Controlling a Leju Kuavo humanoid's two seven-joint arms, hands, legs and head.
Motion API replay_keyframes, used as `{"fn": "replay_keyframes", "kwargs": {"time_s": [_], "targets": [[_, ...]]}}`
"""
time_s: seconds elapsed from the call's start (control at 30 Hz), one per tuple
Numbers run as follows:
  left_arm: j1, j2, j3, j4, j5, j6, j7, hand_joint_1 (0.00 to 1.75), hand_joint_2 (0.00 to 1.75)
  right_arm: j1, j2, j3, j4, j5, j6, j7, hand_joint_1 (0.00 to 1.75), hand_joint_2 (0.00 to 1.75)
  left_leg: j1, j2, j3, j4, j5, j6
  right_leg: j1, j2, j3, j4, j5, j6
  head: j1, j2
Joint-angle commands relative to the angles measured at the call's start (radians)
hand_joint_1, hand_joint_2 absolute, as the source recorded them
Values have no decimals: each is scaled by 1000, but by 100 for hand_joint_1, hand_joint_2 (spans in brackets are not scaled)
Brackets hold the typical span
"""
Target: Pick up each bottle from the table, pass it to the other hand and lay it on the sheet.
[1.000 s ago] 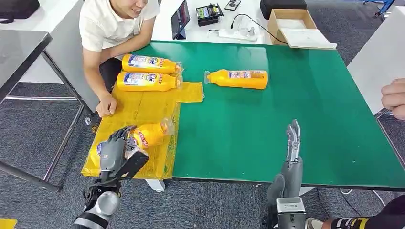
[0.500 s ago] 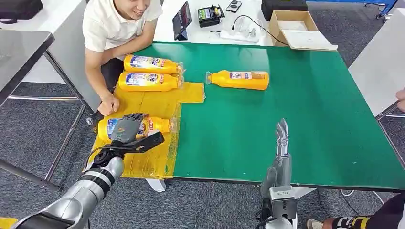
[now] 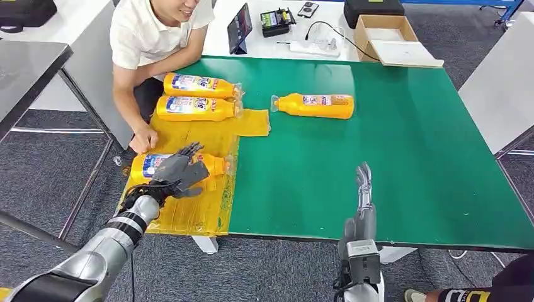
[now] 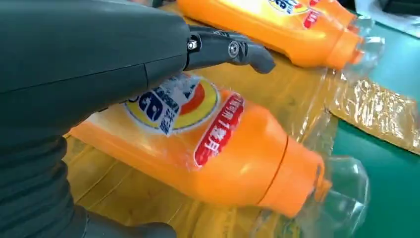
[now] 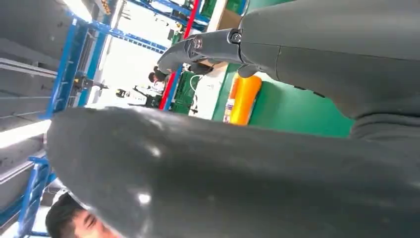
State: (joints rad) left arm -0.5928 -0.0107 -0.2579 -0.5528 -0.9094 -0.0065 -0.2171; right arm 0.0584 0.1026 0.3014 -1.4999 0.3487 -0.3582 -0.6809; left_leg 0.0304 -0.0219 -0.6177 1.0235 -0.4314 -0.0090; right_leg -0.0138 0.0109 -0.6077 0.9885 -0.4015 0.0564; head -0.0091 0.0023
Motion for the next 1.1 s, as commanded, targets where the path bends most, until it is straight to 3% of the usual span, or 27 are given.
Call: {"fn": "replay_keyframes", "kwargs": {"time_s": [0.03,0.1,0.13,0.2,0.27,0.4,0.73,0.77,0.93,1.1], "targets": [[48,18,-11,-74,134,-38,-40,0,0,-52,12,-37,98,-16,0,-1,0,0,-2,7,6,-4,-1,4,0,2,4,-3,1,-3,-1,0],[111,-2,84,-196,337,-98,-146,0,0,-57,10,-41,102,-20,1,-2,0,0,-1,5,3,-2,-1,2,0,3,1,-1,0,-2,-1,0],[159,5,80,-292,393,-115,-133,0,0,-54,10,-43,102,-19,0,-3,0,175,-1,4,2,-1,-1,2,0,2,0,-1,0,-1,-1,0],[312,-62,165,-574,628,-38,-169,0,0,-39,13,-61,98,22,-58,-17,0,175,-2,8,4,-3,-2,3,0,5,2,-3,0,-2,-1,0],[437,-121,157,-790,790,22,-178,0,0,-14,21,-77,86,31,-100,-10,0,175,-1,6,3,-2,-2,4,0,3,2,-2,-1,-1,-1,0],[597,-108,27,-1014,920,106,-245,0,0,-7,7,-80,80,37,-124,-4,0,175,-2,6,2,-1,-5,3,-1,2,-1,-1,-3,-1,-1,0],[635,-115,17,-1004,903,162,-316,0,0,-52,-5,-94,140,45,-104,27,0,175,-1,4,-2,-1,-6,1,0,1,-5,-1,-3,-3,-1,0],[654,-132,23,-1003,917,164,-346,0,175,-73,-18,-97,177,67,-109,37,0,175,-1,4,-3,-1,-6,1,0,1,-5,-1,-3,-3,-1,0],[675,-145,7,-966,964,174,-369,0,175,-197,-88,-139,392,180,-154,98,0,175,-1,8,2,-2,-6,3,0,4,-1,-4,-2,-3,-2,0],[624,-149,37,-818,798,356,-345,0,175,-413,-192,-180,749,375,-150,213,0,175,-2,5,3,-4,-4,3,-1,2,1,-5,-1,-2,-1,0]]}}
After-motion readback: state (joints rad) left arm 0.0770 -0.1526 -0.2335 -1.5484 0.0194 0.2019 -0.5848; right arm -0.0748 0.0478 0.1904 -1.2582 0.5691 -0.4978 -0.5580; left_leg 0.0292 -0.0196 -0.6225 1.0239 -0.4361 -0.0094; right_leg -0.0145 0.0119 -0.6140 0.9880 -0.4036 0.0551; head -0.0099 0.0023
